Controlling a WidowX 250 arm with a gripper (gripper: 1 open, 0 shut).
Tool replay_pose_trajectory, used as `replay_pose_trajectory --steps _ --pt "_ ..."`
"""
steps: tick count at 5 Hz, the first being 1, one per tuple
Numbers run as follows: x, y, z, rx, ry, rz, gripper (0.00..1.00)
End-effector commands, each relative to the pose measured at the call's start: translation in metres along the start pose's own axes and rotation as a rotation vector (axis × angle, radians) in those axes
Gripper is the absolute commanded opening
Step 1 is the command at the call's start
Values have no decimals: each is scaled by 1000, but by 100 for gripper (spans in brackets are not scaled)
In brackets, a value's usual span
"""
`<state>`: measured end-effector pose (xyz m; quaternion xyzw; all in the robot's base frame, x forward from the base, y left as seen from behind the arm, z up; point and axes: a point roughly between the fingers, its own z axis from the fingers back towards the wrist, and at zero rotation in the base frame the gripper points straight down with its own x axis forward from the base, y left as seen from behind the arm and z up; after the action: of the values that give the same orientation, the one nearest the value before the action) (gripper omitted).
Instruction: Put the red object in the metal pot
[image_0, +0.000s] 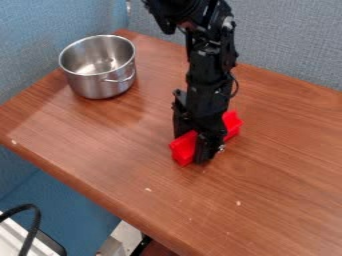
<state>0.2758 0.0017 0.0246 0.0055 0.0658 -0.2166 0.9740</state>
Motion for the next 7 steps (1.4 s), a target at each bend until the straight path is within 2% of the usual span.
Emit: replay_pose_trajectory --steps 1,3,5,7 --pt "0 2 13 20 -39 15 0" --pt "-3 -2 11 25 -24 20 0" --pt "2 7 29 64 -22 -83 0" --pt "-4 14 33 60 -41 18 0"
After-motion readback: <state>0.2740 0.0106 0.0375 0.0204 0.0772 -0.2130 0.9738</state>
